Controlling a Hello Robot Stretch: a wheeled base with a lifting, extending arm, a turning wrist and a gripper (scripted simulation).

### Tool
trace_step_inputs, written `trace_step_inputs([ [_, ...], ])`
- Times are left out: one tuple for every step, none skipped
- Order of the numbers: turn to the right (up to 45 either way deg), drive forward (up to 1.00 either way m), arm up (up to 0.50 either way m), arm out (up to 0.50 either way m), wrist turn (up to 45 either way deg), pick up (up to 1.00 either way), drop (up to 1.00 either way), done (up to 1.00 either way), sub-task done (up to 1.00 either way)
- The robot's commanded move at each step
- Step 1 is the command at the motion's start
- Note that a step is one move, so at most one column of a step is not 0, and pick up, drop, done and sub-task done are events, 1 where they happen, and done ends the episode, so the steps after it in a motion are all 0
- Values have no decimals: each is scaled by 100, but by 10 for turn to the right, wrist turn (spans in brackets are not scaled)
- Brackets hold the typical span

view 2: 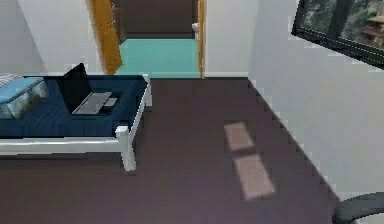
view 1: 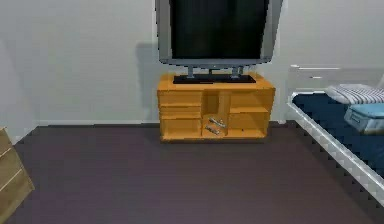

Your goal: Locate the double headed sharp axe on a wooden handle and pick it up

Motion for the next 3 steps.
trace_step_inputs([
  [-450,0,0,0,0,0,0,0,0],
  [-450,0,0,0,0,0,0,0,0],
  [0,25,0,0,0,0,0,0,0],
])
